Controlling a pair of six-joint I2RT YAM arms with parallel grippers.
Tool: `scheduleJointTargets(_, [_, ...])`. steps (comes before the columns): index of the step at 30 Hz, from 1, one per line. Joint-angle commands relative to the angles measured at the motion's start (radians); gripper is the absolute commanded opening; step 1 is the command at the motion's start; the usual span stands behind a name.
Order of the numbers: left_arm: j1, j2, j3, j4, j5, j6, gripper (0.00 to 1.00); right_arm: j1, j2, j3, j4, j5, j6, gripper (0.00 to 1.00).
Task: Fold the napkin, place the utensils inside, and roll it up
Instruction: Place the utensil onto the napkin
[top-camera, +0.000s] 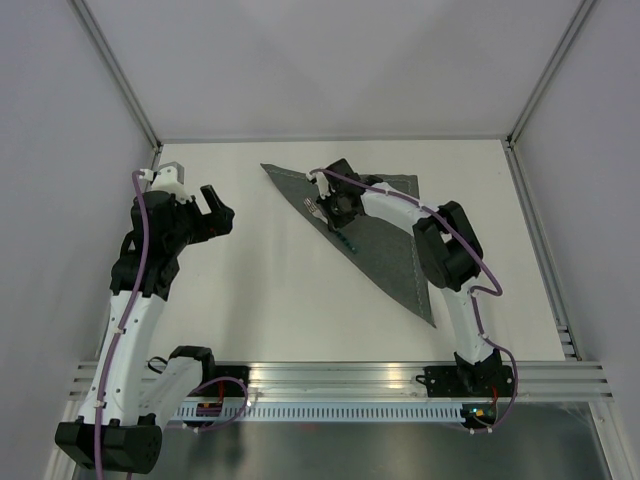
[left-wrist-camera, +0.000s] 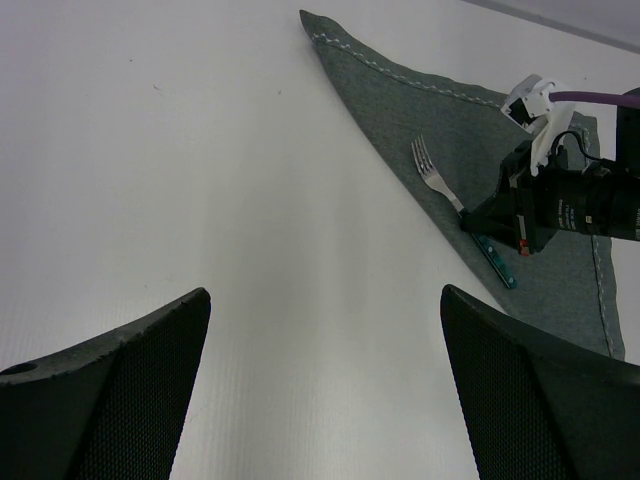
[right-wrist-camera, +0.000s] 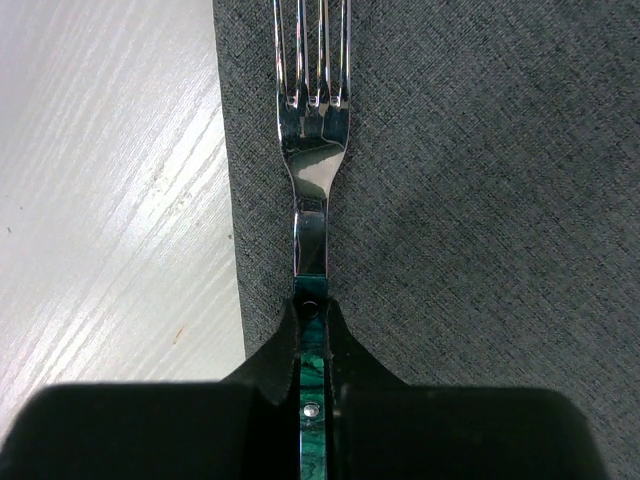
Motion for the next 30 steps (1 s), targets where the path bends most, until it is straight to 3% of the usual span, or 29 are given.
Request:
scheduleJointTargets(1, [0.003, 0.001, 0.007, 0.044, 0.022, -0.041, 1.0, 0.012, 0.015, 0.04, -0.008, 0.043, 0.028, 0.0])
scheduleJointTargets(30, [0.003, 0.014, 0.005, 0.046, 0.028, -0.034, 1.0, 0.04, 0.031, 0.01, -0.005, 0.058, 0.013, 0.0])
